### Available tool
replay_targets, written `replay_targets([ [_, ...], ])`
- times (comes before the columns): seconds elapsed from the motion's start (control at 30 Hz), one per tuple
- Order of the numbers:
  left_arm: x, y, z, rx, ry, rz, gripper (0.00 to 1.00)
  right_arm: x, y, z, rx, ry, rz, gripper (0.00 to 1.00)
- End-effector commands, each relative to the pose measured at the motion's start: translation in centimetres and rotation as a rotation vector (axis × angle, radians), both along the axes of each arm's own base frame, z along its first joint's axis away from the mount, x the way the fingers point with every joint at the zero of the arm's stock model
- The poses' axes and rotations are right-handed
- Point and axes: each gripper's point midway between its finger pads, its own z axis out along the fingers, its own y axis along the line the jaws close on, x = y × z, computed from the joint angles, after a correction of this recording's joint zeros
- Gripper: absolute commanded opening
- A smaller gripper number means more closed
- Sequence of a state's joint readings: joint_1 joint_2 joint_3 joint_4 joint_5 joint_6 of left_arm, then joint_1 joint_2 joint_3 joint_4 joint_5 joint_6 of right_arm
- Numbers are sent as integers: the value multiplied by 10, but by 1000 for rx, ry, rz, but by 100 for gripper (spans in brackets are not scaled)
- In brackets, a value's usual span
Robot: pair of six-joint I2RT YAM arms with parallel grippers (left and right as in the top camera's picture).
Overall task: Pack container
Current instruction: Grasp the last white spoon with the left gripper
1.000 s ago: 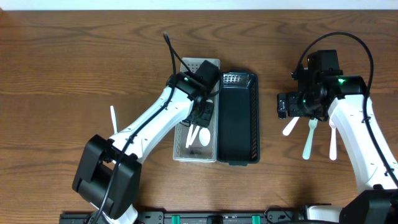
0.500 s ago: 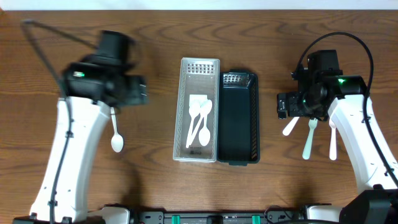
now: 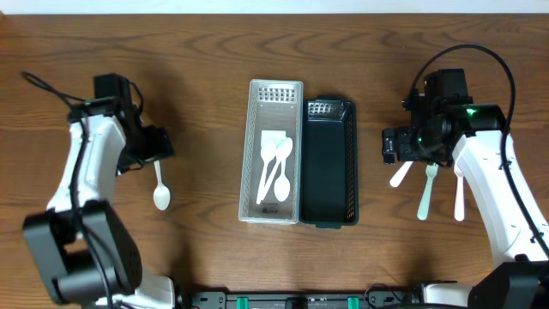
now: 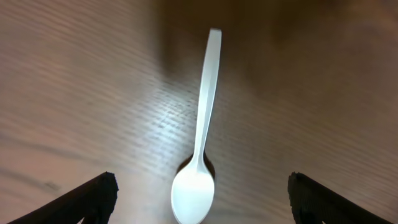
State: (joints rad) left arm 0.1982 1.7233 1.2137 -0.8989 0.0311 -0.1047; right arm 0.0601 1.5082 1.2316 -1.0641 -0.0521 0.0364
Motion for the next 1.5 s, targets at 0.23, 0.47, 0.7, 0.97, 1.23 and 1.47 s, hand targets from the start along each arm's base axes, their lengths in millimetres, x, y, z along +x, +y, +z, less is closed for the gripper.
replay_targets([
  [0.23,-3,-3,-48,-37,112,-32,90,4,-3,4,-5,-11,6,96],
  [0.47,-9,-4,-63,-48,163,-32,89,3,-3,4,-6,-11,6,96],
  [0.7,-15,-5,-75,-56,201,-31,89,3,-3,4,-6,-9,6,97],
  [0.97,-15,-5,-75,-57,202,-31,74,2,-3,3,-6,-3,6,97],
  [1.23,-15,-5,-75,-56,202,-32,39,2,-3,3,-6,-4,6,97],
  [1.47,-15,-5,-75,-56,201,-32,26,2,-3,3,-6,-4,6,97],
])
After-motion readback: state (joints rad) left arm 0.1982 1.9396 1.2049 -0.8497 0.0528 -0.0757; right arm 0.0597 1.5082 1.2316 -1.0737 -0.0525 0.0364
